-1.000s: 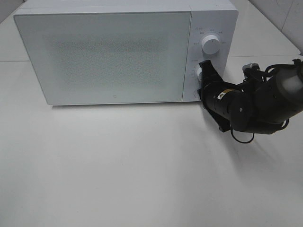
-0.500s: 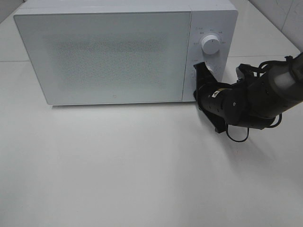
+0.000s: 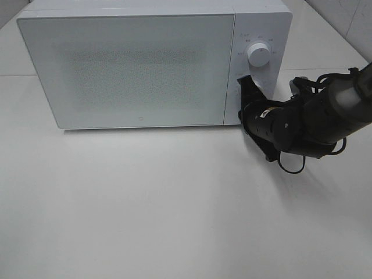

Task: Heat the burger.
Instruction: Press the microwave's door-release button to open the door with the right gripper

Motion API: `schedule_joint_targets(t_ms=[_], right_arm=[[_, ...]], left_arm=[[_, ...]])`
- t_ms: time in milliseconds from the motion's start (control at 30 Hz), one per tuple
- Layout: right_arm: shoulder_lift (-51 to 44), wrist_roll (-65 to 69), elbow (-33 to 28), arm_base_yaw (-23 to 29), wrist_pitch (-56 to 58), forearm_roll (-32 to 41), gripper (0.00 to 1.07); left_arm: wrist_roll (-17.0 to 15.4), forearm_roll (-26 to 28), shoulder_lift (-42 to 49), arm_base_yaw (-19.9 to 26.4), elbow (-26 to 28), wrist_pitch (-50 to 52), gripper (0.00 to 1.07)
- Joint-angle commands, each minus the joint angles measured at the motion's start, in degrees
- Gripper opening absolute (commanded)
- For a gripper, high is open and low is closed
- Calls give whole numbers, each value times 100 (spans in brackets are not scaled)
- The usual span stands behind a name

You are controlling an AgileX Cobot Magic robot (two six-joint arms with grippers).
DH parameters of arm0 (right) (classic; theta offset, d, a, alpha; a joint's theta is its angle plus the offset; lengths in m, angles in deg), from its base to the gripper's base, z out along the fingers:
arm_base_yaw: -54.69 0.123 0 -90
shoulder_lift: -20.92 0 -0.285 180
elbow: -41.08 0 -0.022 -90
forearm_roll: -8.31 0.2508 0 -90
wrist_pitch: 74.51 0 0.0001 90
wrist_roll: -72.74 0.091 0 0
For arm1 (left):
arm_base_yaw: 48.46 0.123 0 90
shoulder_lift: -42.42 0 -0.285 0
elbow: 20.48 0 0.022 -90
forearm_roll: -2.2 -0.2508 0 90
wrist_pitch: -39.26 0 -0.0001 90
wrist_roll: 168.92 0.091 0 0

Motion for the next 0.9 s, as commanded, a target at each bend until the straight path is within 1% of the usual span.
schedule_joint_targets(t_ms=[33,433,600,900], right_arm=[[-46,-115,269,-109,-722,-52,0],[-46,-115,441,-166,-745,-74,0],[-46,-97,619,-166,-837,-80,0],[-46,-6,619,-166,-911,-80,0]], left_arm=[[0,29,46,6,-11,80,0],[0,29,46,6,-11,80,0],[0,29,46,6,-11,80,0],[0,29,46,6,-11,80,0]])
